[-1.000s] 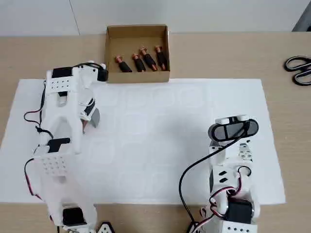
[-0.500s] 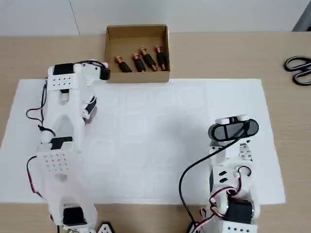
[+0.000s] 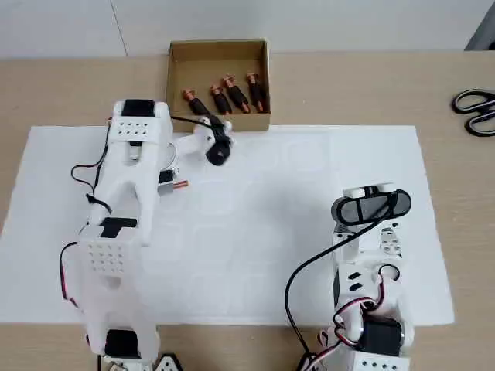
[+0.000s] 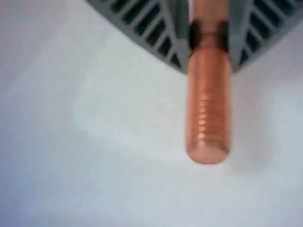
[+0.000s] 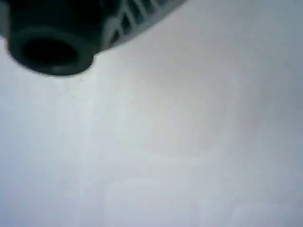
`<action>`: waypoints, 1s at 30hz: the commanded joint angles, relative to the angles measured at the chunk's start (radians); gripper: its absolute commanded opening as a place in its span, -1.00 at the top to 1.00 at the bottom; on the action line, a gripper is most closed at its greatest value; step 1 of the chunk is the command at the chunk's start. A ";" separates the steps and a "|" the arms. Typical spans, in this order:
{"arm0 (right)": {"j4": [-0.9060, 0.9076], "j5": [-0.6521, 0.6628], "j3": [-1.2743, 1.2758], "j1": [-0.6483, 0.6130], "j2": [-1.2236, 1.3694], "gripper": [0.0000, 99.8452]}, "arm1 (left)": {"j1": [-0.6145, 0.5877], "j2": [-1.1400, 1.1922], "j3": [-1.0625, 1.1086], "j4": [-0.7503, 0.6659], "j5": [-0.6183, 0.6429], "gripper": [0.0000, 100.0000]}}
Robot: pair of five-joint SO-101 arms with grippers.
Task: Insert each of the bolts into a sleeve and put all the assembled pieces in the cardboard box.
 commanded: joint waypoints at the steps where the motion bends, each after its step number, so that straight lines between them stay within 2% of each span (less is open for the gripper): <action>1: -0.024 -0.008 -0.008 0.008 -0.016 0.99 | 0.025 -0.015 -0.041 0.023 -0.112 0.99; 8: -0.024 -0.008 -0.008 0.008 -0.016 0.99 | 0.064 -0.023 -0.045 0.023 -0.212 0.99; 12: -0.024 -0.008 -0.008 0.008 -0.016 0.99 | 0.078 -0.020 -0.045 0.021 -0.176 0.96; 15: -0.024 -0.008 -0.008 0.008 -0.016 0.99 | 0.078 -0.023 -0.047 0.021 -0.144 0.83; 19: -0.024 -0.008 -0.008 0.008 -0.016 0.99 | 0.071 -0.018 -0.110 0.021 -0.017 0.64; 23: -0.024 -0.008 -0.006 0.008 -0.016 0.99 | 0.063 -0.023 -0.162 0.021 0.035 0.61; 26: -0.024 -0.008 -0.006 0.008 -0.016 0.99 | 0.063 -0.023 -0.237 0.021 0.181 0.61; 30: -0.024 -0.008 -0.006 0.007 -0.016 0.99 | 0.060 -0.023 -0.300 0.023 0.654 0.61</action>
